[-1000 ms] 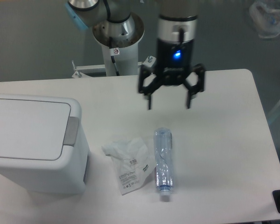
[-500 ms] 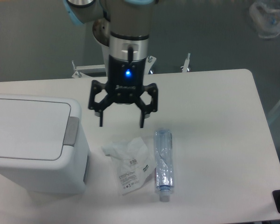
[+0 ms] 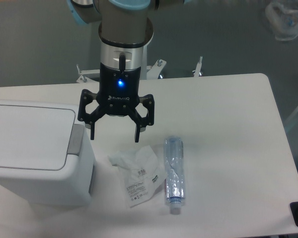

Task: Open the trash can
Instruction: 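Move the open gripper over the grey lid tab of the trash can, then lower the gripper onto the grey lid tab of the trash can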

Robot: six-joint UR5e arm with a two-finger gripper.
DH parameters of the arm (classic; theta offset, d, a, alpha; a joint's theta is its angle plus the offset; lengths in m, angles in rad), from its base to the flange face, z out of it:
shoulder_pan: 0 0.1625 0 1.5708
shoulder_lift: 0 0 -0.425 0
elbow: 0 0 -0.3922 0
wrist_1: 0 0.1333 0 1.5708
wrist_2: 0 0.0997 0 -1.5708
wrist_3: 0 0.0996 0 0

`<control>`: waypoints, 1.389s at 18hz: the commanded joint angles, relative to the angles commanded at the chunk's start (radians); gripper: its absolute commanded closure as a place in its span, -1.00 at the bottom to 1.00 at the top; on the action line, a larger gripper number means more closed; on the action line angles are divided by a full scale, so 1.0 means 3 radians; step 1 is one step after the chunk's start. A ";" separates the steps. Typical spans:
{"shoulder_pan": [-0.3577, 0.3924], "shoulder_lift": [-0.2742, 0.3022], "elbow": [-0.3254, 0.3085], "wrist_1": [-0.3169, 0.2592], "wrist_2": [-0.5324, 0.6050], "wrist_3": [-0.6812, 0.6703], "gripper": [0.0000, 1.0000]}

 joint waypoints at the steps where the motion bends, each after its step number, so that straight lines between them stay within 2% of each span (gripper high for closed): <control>1: 0.0000 0.0000 0.0000 0.0000 0.0000 0.0000 -1.00; 21: -0.0046 -0.0041 -0.0046 0.0000 0.0005 -0.0143 -1.00; 25: -0.0051 -0.0036 -0.0143 0.0000 0.0015 -0.0143 -1.00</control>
